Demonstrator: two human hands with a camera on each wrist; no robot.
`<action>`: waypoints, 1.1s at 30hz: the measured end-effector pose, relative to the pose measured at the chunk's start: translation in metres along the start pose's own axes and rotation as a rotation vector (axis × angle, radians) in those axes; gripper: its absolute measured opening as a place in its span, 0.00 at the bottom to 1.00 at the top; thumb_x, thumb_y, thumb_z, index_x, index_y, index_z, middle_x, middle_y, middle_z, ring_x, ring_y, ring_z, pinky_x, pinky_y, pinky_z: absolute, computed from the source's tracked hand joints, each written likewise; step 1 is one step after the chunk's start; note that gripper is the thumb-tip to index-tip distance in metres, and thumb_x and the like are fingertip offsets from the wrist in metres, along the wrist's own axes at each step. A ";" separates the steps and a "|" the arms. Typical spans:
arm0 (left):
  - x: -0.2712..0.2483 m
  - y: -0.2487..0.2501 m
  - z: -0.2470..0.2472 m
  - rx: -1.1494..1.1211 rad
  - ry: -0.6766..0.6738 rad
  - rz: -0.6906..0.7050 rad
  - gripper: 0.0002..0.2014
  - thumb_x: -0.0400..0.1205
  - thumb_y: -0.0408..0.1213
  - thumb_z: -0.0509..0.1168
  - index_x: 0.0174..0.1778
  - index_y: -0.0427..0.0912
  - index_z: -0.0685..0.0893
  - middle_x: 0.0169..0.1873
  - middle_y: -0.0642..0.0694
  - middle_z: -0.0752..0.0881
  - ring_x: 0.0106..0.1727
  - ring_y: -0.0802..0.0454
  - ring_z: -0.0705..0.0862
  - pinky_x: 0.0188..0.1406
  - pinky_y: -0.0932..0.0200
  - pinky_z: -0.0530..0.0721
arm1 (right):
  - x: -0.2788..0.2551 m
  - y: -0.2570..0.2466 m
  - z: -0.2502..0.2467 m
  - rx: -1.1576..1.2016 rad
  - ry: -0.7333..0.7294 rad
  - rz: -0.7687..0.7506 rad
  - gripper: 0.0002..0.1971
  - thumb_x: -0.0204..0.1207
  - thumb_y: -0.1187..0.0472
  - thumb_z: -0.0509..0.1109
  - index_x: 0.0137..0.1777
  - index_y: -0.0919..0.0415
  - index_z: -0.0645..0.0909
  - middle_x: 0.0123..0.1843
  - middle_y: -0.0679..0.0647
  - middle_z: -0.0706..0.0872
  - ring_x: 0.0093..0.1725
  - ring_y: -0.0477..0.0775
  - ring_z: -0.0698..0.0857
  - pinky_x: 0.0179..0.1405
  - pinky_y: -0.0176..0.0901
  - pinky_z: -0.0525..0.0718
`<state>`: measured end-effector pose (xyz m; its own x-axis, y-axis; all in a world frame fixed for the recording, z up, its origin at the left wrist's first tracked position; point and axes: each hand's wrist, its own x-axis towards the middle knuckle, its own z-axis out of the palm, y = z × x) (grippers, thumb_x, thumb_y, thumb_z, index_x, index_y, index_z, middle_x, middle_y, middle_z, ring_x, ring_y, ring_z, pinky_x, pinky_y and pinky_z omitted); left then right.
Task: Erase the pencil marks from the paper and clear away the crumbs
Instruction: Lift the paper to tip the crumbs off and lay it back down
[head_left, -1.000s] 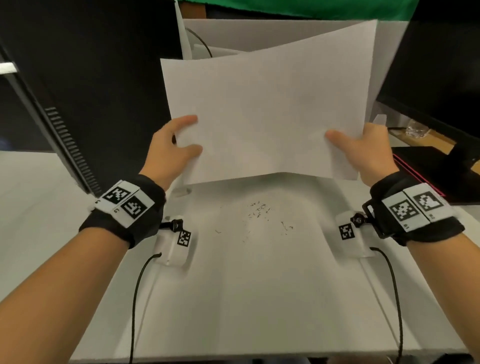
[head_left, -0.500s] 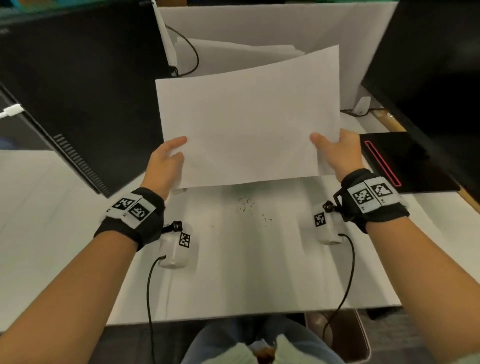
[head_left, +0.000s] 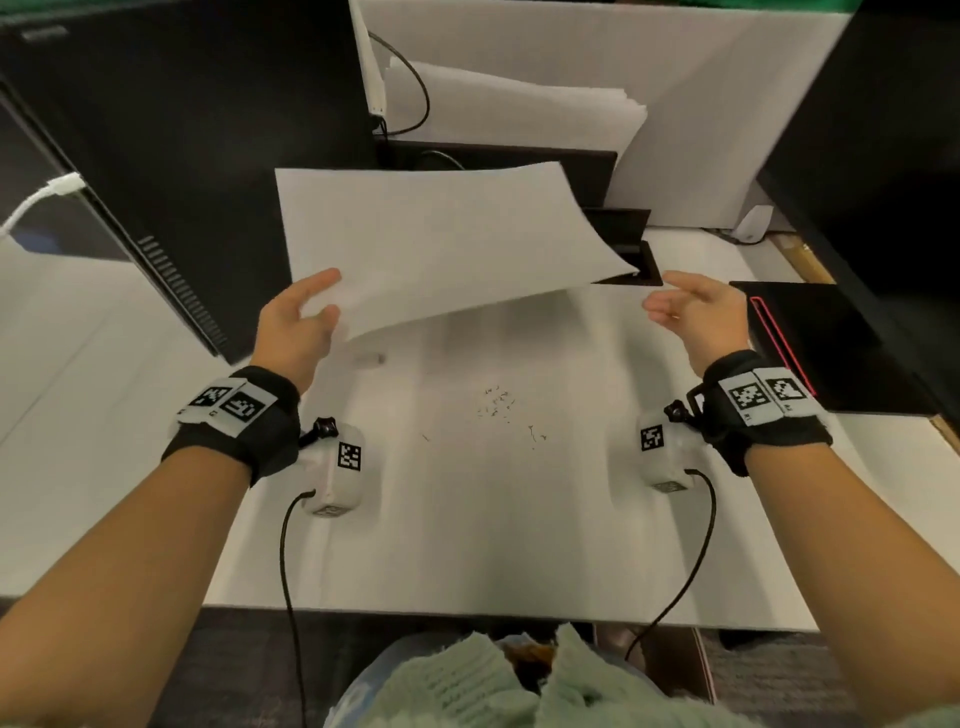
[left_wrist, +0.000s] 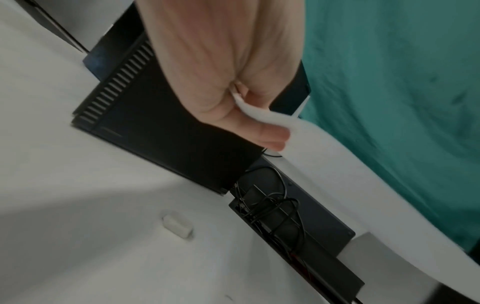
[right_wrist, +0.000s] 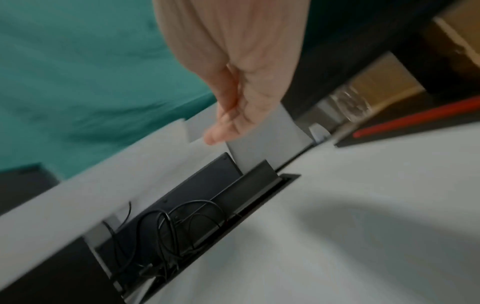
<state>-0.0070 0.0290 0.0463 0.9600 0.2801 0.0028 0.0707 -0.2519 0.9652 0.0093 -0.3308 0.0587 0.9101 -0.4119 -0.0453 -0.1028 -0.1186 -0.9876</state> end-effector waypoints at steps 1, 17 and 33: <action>0.002 -0.002 -0.003 -0.038 0.021 -0.024 0.21 0.84 0.26 0.57 0.72 0.44 0.76 0.66 0.52 0.77 0.41 0.74 0.83 0.44 0.78 0.81 | 0.001 0.004 0.000 -0.014 -0.009 0.046 0.12 0.78 0.77 0.59 0.56 0.67 0.79 0.36 0.58 0.83 0.32 0.47 0.85 0.35 0.31 0.86; 0.006 -0.008 0.006 -0.257 -0.001 -0.278 0.21 0.86 0.25 0.53 0.75 0.43 0.72 0.72 0.35 0.73 0.37 0.57 0.81 0.24 0.74 0.80 | -0.011 0.065 0.117 -1.175 -1.034 -0.003 0.30 0.86 0.49 0.38 0.82 0.66 0.38 0.84 0.59 0.33 0.83 0.57 0.35 0.80 0.60 0.38; -0.001 -0.001 0.015 -0.293 -0.069 -0.340 0.21 0.86 0.24 0.52 0.73 0.44 0.73 0.69 0.39 0.72 0.39 0.55 0.80 0.24 0.74 0.80 | -0.039 0.032 0.115 -0.904 -1.045 0.138 0.31 0.85 0.44 0.35 0.82 0.60 0.36 0.84 0.53 0.37 0.83 0.50 0.39 0.80 0.47 0.39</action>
<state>-0.0044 0.0150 0.0414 0.9122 0.2366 -0.3346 0.3146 0.1187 0.9418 0.0166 -0.2142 0.0111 0.7052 0.3439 -0.6201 -0.0721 -0.8352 -0.5451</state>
